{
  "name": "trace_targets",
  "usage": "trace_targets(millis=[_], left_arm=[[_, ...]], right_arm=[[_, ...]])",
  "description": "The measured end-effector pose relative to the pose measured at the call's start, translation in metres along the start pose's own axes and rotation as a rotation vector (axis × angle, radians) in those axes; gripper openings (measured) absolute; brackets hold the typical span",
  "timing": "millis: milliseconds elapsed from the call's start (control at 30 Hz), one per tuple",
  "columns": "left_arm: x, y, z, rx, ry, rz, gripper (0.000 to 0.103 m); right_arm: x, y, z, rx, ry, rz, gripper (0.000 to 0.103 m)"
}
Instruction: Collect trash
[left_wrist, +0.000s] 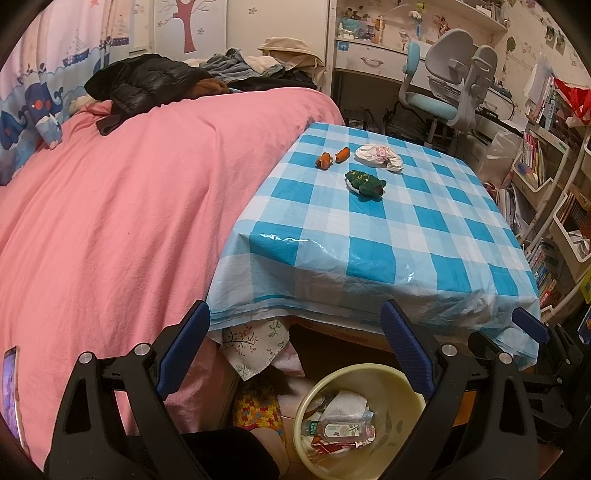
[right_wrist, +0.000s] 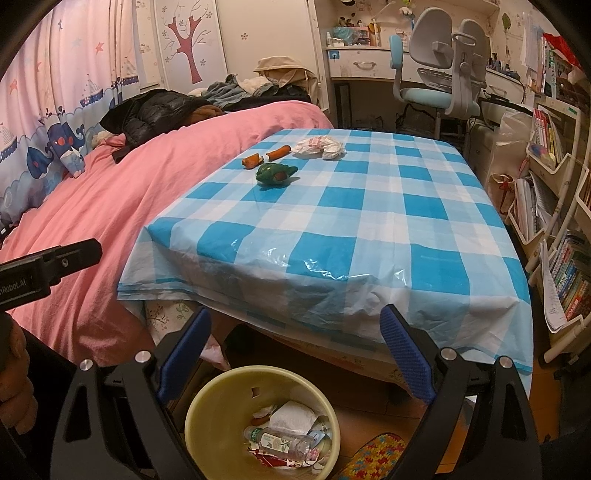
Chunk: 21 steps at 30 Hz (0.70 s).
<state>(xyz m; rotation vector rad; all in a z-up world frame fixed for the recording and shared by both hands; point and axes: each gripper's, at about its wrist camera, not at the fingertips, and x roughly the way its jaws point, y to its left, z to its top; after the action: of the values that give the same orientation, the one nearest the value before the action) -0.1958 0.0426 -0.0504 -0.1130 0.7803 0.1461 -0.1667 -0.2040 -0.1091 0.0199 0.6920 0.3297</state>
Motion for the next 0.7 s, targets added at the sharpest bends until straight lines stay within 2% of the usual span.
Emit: trace_targets(millis=[700], left_arm=[[-0.0005,-0.0014,0.0002,0.004,-0.001,0.0,0.09]], right_arm=[[0.0003,0.0009,-0.0005,0.0,0.001,0.0,0.089]])
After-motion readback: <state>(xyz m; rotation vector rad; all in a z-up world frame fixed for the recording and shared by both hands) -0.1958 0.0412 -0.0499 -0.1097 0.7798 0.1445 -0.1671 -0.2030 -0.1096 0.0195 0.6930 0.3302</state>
